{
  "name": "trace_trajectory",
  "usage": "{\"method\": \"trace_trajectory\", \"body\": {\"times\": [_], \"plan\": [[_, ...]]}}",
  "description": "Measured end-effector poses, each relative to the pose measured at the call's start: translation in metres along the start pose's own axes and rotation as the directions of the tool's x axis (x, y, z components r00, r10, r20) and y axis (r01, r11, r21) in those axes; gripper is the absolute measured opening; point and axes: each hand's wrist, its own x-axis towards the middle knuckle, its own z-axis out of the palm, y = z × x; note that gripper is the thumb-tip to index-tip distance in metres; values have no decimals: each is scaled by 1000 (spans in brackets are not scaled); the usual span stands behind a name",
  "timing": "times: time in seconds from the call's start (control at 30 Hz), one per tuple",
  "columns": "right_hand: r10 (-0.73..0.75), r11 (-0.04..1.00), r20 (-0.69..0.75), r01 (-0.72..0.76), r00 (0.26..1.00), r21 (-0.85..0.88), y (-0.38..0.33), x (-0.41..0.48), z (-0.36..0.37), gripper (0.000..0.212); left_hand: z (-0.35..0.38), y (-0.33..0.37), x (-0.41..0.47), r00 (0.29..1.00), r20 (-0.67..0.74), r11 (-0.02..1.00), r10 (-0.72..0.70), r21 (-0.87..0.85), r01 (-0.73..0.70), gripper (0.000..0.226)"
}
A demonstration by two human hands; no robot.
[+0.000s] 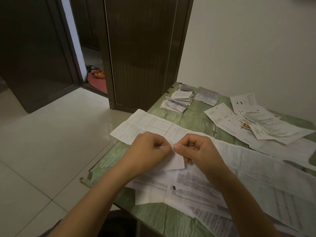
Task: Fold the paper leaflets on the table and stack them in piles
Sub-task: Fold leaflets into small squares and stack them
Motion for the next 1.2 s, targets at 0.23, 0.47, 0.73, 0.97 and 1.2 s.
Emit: {"method": "trace_trajectory", "body": {"times": [0.23, 0.47, 0.73, 0.97, 1.2], "plan": [[37, 997, -96, -30, 995, 73, 1, 2, -10, 14, -18, -8, 3, 979, -175, 973, -102, -223, 62, 17], [40, 996, -109, -30, 993, 86, 3, 2, -4, 15, -3, -3, 3, 990, -95, 969, -102, -233, 78, 7], [84, 995, -165, -74, 983, 63, 4, 5, -15, 17, -8, -2, 3, 975, -178, 972, -133, -216, 94, 12], [209, 978, 56, -209, 976, 4, -2, 1, -11, 12, -5, -1, 5, 976, -177, 963, -128, -257, 80, 14], [180, 983, -174, -184, 968, -7, -15, 24, -23, 14, -5, -2, 15, 944, -289, 916, -159, -400, 32, 19]]}}
